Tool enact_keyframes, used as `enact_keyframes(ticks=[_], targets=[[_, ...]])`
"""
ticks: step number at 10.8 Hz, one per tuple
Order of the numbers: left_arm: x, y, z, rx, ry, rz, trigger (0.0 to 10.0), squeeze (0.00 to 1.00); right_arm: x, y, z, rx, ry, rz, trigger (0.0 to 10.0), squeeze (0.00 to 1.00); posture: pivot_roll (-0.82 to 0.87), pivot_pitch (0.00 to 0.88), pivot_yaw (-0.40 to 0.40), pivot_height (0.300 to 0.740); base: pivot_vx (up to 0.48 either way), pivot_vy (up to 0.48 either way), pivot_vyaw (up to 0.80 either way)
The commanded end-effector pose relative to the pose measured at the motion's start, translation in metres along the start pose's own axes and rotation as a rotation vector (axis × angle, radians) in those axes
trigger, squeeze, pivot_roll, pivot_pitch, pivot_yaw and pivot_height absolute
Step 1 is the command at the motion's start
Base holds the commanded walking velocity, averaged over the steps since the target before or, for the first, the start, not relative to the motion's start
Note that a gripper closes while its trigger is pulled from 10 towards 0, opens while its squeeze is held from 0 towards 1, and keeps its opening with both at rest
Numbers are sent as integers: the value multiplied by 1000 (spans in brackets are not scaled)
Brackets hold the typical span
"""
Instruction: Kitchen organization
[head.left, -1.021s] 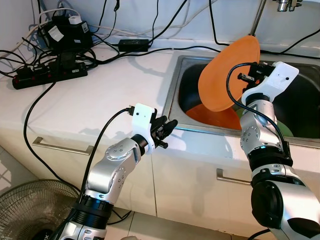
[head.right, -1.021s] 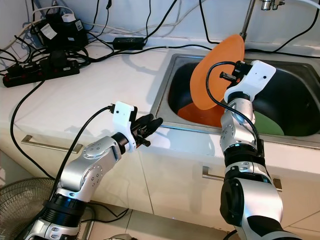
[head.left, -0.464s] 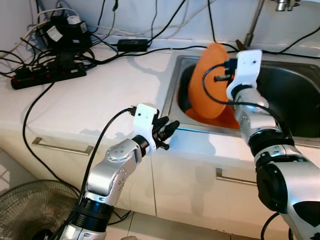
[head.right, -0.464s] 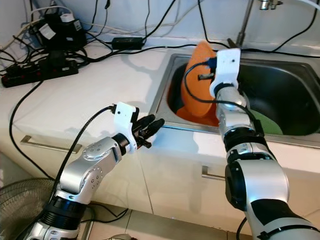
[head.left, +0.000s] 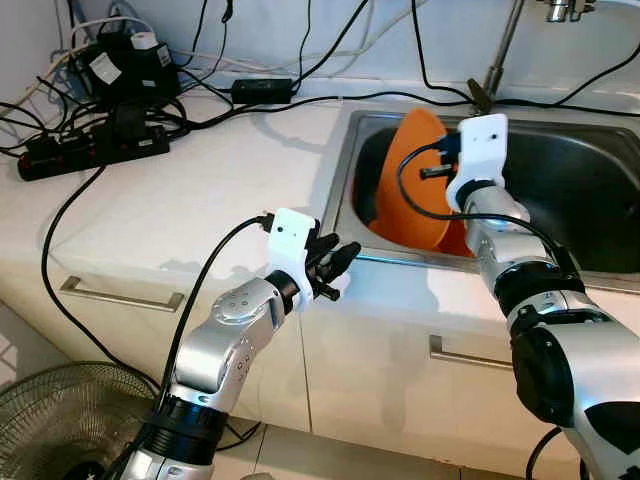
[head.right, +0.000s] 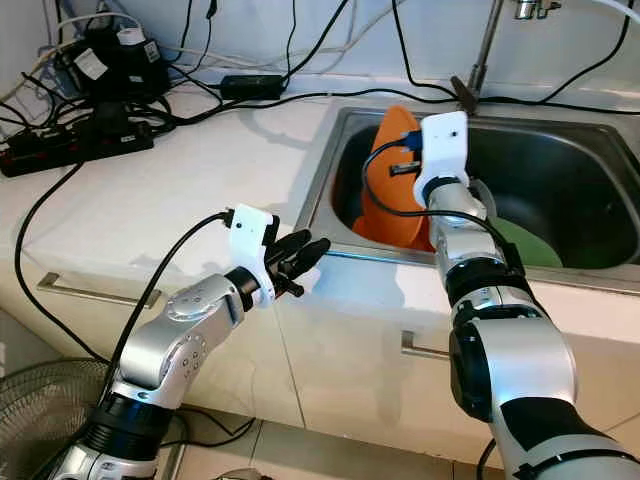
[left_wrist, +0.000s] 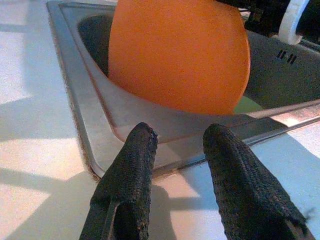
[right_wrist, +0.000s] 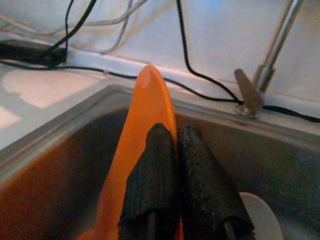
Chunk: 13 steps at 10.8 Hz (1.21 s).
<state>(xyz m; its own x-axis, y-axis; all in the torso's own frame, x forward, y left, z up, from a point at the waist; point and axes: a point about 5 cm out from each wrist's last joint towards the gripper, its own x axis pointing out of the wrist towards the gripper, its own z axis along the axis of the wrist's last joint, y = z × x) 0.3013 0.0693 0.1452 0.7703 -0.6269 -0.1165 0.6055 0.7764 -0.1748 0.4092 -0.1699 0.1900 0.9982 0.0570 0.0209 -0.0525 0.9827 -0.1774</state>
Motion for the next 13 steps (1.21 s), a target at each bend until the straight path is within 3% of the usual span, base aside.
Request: enact_keyframes(ticks=[1, 3, 4, 5, 9, 10, 13], targets=[[-2, 0, -1, 9, 10, -2, 10000, 0, 3, 6, 7, -13, -14, 24, 10000, 0, 123, 0, 45, 740, 0, 0, 0], [-2, 0, -2, 8, 12, -3, 10000, 0, 2, 10, 3, -17, 7, 53, 10000, 0, 123, 0, 46, 740, 0, 0, 0], [-2, -1, -2, 9, 15, -5, 10000, 0, 1, 14, -2, -26, 29, 78, 10000, 345, 121, 0, 47, 740, 0, 0, 0], [-2, -1, -2, 8, 15, -5, 10000, 0, 0, 18, -5, -26, 42, 98, 10000, 1000, 124, 0, 46, 740, 0, 0, 0], [-2, 0, -3, 8, 17, -3, 10000, 0, -1, 20, -7, -28, 41, 101, 10000, 1000, 122, 0, 48, 740, 0, 0, 0], [-2, 0, -3, 6, 16, 3, 10000, 0, -1, 19, -7, -27, 35, 92, 10000, 16, 122, 0, 48, 740, 0, 0, 0], [-2, 24, 13, 77, -129, 217, 10000, 0, -2, 13, 16, 72, -166, 27, 10000, 0, 119, 0, 46, 740, 0, 0, 0]])
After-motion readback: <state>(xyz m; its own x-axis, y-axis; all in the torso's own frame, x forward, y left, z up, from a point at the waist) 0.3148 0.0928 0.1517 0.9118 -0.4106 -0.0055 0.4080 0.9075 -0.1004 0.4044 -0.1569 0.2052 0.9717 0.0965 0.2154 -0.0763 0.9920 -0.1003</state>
